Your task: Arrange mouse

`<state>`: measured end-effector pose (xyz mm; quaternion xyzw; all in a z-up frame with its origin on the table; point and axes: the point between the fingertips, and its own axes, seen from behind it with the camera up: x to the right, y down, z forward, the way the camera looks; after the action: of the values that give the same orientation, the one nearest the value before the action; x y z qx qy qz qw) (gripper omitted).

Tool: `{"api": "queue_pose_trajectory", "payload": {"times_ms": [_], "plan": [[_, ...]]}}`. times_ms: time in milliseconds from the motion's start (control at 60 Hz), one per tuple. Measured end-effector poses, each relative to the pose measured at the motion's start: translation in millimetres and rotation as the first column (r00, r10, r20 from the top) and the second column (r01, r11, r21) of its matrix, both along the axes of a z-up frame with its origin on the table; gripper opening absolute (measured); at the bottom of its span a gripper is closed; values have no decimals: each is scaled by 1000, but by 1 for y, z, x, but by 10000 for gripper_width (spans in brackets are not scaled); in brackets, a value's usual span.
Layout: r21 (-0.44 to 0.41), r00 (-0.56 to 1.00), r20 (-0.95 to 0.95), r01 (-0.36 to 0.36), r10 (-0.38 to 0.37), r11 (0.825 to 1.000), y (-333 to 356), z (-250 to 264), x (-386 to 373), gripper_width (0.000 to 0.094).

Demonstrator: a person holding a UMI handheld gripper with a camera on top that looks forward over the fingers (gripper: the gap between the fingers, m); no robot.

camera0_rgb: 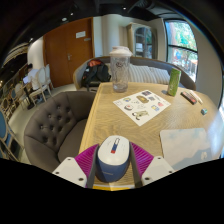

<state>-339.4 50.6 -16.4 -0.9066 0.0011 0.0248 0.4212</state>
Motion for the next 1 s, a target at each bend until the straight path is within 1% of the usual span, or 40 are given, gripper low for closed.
{"api": "queue_pose_trajectory", "payload": {"times_ms": [50,100,150,183,217,300,317,350,383,417,483,500,567,600,650,667,717,767,783,800,867,933,1000], "plan": [[-26,1000,-23,-15,15,1000,0,-1,-2,500],[-64,998,-32,-57,55,996,2,-1,-5,463],[-84,993,-42,-112,109,990,5,-1,-8,430],[-100,986,-59,-161,155,982,4,1,-13,418],[-91,975,-74,-216,209,972,5,11,-18,420],[-12,942,-62,-332,331,943,10,69,-24,419],[6,935,-71,-347,347,938,10,85,-25,421],[70,925,-94,-364,369,929,14,123,-25,421],[137,917,-98,-372,386,918,23,166,-18,421],[192,919,-76,-366,386,910,30,199,-1,420],[281,940,-24,-321,341,904,43,250,51,420],[297,945,-21,-307,327,904,43,266,64,421],[344,964,-6,-246,265,906,47,271,118,419],[339,972,-5,-218,234,915,44,261,146,417],[289,983,0,-178,186,941,29,232,191,416],[259,985,2,-165,170,952,27,216,197,416],[185,989,0,-146,149,972,10,169,219,416],[82,990,-12,-140,142,987,-11,118,228,416],[46,990,-12,-141,142,989,-20,103,235,416],[32,989,-10,-146,147,989,-27,81,244,417],[-33,990,-2,-142,142,989,-43,50,242,417],[-36,990,-21,-140,139,990,-48,33,242,418],[-43,994,-43,-100,98,994,-50,22,247,424]]}}
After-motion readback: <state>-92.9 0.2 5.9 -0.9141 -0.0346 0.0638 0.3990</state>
